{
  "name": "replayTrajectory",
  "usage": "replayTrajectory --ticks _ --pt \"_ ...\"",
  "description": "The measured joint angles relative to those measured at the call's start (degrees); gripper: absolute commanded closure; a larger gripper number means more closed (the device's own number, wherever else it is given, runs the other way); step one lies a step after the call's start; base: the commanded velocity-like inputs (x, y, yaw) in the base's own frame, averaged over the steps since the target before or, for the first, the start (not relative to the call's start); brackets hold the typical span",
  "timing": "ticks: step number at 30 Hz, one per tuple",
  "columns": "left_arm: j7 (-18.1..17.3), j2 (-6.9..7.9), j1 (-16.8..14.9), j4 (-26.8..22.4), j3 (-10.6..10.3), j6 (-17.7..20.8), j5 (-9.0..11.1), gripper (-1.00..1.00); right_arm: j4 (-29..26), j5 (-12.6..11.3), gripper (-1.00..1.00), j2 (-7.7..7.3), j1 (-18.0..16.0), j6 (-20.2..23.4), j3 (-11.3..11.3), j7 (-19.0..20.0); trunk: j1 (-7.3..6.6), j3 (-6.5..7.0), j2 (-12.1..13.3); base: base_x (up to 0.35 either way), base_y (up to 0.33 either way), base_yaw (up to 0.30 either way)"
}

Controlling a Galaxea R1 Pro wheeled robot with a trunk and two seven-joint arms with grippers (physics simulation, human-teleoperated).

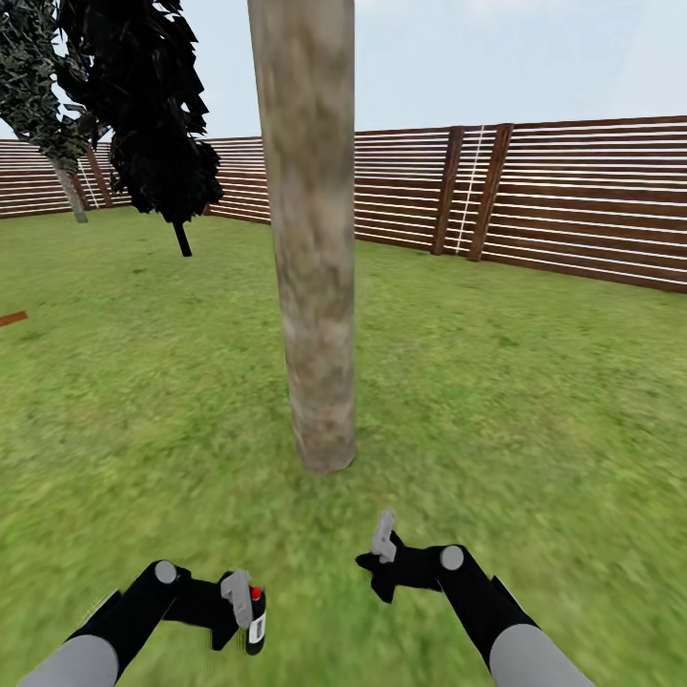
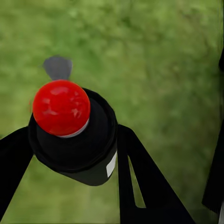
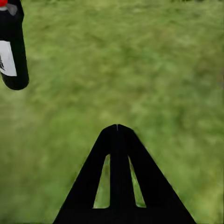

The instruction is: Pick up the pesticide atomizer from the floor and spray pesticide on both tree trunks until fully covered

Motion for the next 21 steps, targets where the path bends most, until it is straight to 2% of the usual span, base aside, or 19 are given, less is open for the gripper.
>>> replayTrajectory --ticks 3,7,8,11,12,18,21 --pt "0.3 -2.59 -0.18 -0.25 0.07 1.77 -4.63 1.0 -0.09 0.02 1.0 0.82 0.0 -0.05 0.07 2.13 0.0 0.0 0.0 0.0 0.0 0.0" --pt "1.1 -5.0 -0.32 -0.32 0.07 4.72 -8.34 1.0 -0.1 0.05 1.0 2.85 0.0 -0.04 0.41 2.52 0.0 0.0 0.0 0.0 0.0 0.0" --pt "1.19 -5.35 -0.3 -0.32 0.07 4.8 -8.6 1.0 -0.1 0.03 1.0 3.06 0.0 -0.03 0.83 2.53 0.0 0.0 0.0 0.0 0.0 0.0" --pt "2.11 -6.34 -0.32 -0.35 0.05 4.85 -8.84 1.0 -0.05 -0.09 1.0 3.63 0.0 0.07 4.72 2.53 0.0 0.0 0.0 0.0 0.0 0.0" --pt "2.2 -6.6 -0.33 -0.38 0.05 4.72 -8.87 1.0 0.01 -0.11 1.0 3.7 0.0 0.07 5.18 2.53 0.0 0.0 0.0 0.0 0.0 0.0" --pt "2.29 -7.17 -0.33 -2.26 0.06 4.2 -8.67 1.0 -0.02 -0.14 1.0 3.79 0.0 0.08 5.64 2.47 0.0 0.0 0.0 0.0 0.0 0.0" --pt "2.29 -7.99 -0.33 -2.49 0.06 4.11 -8.63 1.0 0.04 -0.13 1.0 3.79 0.0 0.08 5.65 2.47 0.0 0.0 0.0 0.0 0.0 0.0"
